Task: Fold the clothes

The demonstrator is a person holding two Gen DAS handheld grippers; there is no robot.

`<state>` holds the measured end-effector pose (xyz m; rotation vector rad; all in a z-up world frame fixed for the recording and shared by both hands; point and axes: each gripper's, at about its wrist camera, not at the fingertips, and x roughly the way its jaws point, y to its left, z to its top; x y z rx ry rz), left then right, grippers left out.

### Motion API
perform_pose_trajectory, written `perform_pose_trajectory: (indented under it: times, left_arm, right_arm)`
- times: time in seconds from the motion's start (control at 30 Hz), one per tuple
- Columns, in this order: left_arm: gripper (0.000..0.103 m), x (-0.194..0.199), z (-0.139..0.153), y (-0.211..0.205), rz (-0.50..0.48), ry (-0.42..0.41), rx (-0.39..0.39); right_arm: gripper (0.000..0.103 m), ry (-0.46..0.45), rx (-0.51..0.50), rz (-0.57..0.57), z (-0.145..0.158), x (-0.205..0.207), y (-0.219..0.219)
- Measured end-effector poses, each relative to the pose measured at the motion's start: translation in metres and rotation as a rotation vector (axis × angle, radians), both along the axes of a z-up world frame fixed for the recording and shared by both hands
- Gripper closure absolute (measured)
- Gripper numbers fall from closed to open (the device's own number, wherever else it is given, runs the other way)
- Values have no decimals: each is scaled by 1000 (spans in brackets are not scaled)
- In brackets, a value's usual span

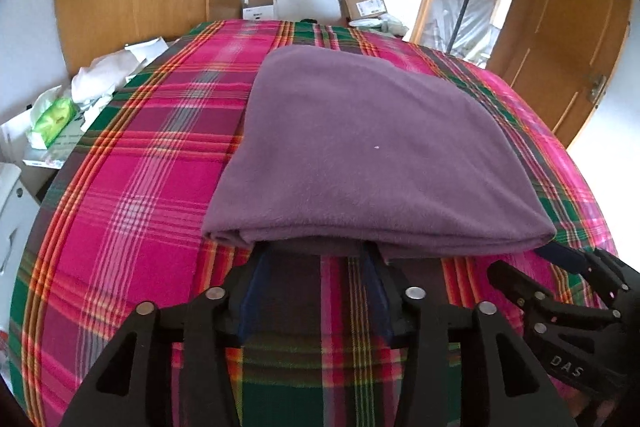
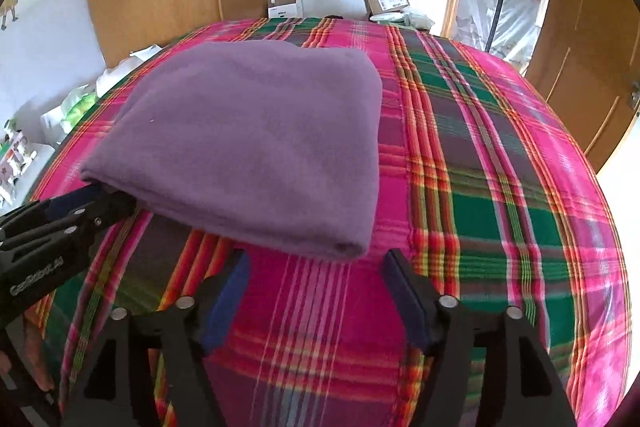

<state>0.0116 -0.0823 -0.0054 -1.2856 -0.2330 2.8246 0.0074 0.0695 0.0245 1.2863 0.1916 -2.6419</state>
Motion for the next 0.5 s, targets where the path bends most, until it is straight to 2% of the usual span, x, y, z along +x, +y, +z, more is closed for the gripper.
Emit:
perform_pose_trajectory:
  times: [0.2, 0.5]
  left_arm:
    - [40, -5, 0, 3, -18, -1, 1]
    - [34, -8, -2, 19, -26, -23, -88]
  right_arm:
    - [23, -7, -15, -9, -2, -7, 3]
    - [23, -7, -17, -9, -2, -6, 1]
